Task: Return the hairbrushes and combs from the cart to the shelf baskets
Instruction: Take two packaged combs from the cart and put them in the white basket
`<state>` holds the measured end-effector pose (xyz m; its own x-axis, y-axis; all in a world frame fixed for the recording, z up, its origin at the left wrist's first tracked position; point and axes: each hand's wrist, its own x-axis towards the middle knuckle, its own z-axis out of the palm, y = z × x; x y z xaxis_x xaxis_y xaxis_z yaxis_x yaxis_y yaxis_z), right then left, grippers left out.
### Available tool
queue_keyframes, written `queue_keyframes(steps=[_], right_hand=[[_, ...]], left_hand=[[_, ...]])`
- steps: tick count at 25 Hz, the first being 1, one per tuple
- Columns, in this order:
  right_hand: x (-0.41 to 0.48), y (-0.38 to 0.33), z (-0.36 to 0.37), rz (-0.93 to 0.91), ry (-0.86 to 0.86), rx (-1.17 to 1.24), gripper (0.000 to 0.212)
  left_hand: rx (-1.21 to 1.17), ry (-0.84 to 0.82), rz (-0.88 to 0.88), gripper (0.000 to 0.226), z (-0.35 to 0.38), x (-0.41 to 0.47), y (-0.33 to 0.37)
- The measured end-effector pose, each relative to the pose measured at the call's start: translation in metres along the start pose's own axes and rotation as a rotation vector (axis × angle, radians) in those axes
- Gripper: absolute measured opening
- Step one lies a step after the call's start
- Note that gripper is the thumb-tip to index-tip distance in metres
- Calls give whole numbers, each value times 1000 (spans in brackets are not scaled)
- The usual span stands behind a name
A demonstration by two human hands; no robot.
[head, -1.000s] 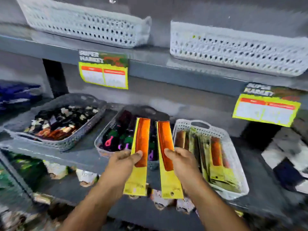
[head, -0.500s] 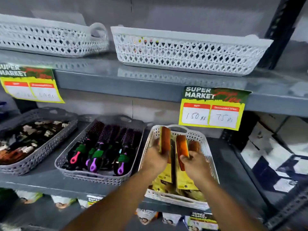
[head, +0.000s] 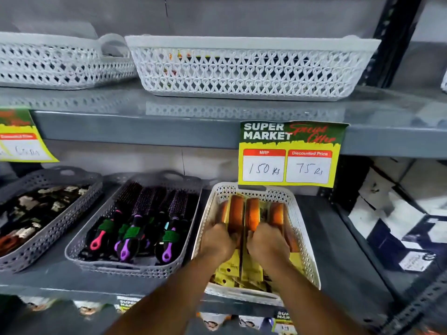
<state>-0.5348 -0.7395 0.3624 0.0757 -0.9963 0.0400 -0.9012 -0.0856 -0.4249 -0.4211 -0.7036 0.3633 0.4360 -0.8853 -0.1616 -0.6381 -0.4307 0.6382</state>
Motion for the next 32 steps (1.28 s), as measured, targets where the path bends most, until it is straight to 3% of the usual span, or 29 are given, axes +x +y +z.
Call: queue_keyframes(steps=[5, 20, 26, 32], right_hand=[[3, 3, -1, -6, -23, -152, 22], [-7, 0, -1, -29, -28, -161, 31], [-7, 9, -15, -49, 27, -196, 30], [-3, 36, -17, 74, -110, -148, 39]], left_hand=[[20, -39, 17, 39, 2, 1, 2], [-10, 4, -70, 30, 9, -7, 5], [56, 25, 37, 39, 5, -7, 5], [9, -45, 12, 35, 7, -8, 6]])
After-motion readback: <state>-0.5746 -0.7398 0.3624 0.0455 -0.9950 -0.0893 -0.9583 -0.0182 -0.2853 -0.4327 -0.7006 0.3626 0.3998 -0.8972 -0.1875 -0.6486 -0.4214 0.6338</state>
